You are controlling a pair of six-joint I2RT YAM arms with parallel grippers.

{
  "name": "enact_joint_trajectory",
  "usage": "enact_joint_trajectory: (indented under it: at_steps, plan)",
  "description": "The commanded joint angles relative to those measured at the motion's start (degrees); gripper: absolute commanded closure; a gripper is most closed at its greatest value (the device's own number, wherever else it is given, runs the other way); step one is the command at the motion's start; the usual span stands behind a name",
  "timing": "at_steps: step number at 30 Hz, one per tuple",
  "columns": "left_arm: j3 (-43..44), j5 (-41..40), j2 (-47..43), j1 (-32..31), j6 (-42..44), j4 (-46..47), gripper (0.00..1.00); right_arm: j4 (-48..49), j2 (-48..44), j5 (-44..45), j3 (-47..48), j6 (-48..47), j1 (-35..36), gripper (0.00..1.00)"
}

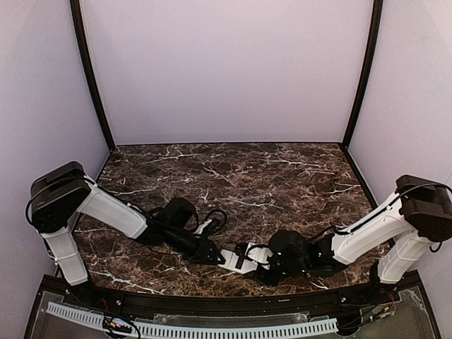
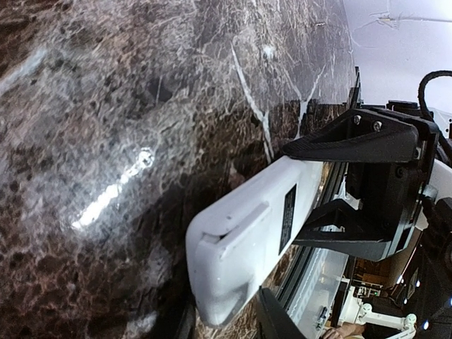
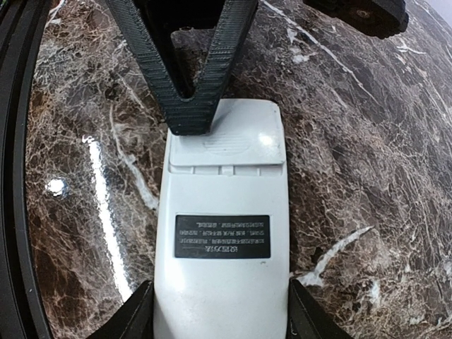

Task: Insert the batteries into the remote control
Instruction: Press the battery cover on the remote control.

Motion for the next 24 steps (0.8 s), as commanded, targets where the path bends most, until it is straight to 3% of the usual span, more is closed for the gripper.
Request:
enact_joint_trajectory:
  at_steps: [1,24]
  plan:
    - [-0.25,-1.52,2.0,-2.42,2.48,-10.37,0.67,4.53,0.12,-2.41,0.26,-0.82,0.76,1.0]
    - [1.84,-3.78,0.88,-0.88,7.07,-15.7,0.67,4.46,-0.96,-4.3,-0.65,-0.75,0.71,1.0]
